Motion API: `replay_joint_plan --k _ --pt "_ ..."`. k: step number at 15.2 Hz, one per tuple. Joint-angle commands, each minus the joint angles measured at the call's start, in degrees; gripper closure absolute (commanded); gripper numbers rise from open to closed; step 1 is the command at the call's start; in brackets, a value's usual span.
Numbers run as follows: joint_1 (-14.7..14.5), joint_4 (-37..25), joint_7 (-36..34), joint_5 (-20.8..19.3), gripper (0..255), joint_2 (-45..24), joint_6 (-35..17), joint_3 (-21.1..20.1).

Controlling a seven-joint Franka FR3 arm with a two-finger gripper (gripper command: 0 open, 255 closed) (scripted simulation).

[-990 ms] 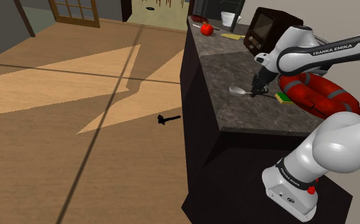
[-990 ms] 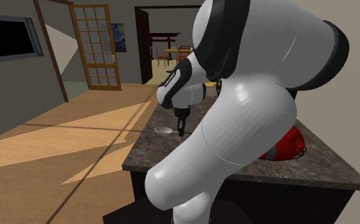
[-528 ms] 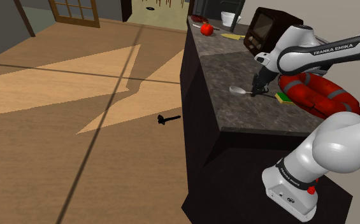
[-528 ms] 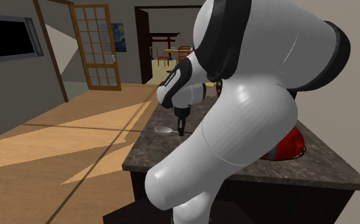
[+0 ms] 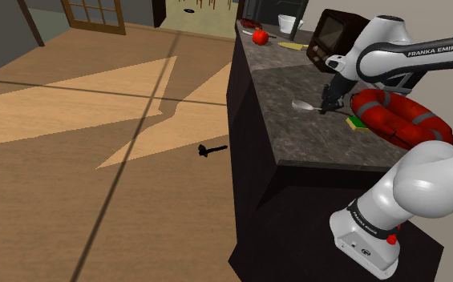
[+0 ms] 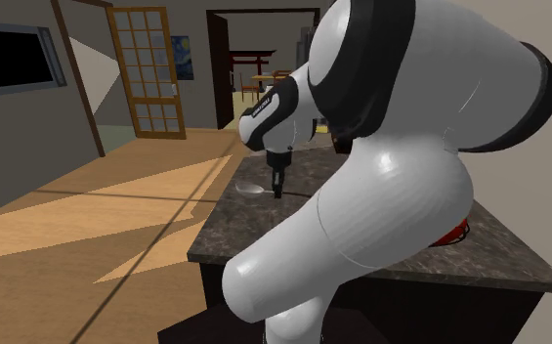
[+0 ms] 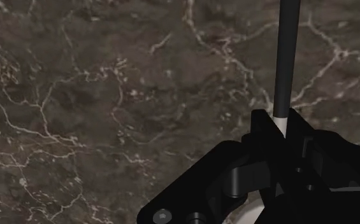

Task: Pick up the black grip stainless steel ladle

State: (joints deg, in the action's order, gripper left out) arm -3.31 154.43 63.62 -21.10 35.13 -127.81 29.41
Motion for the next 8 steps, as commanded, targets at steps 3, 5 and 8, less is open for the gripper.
replay_joint_plan --k 3,5,8 --pt "0.0 -2.0 0.1 0.6 255 1.7 3.7 -1.0" --pt "-0.1 -3.1 0.2 1.0 255 2.4 5.5 -1.5" --pt "-0.1 -3.8 0.2 1.2 255 2.7 6.5 -1.8"
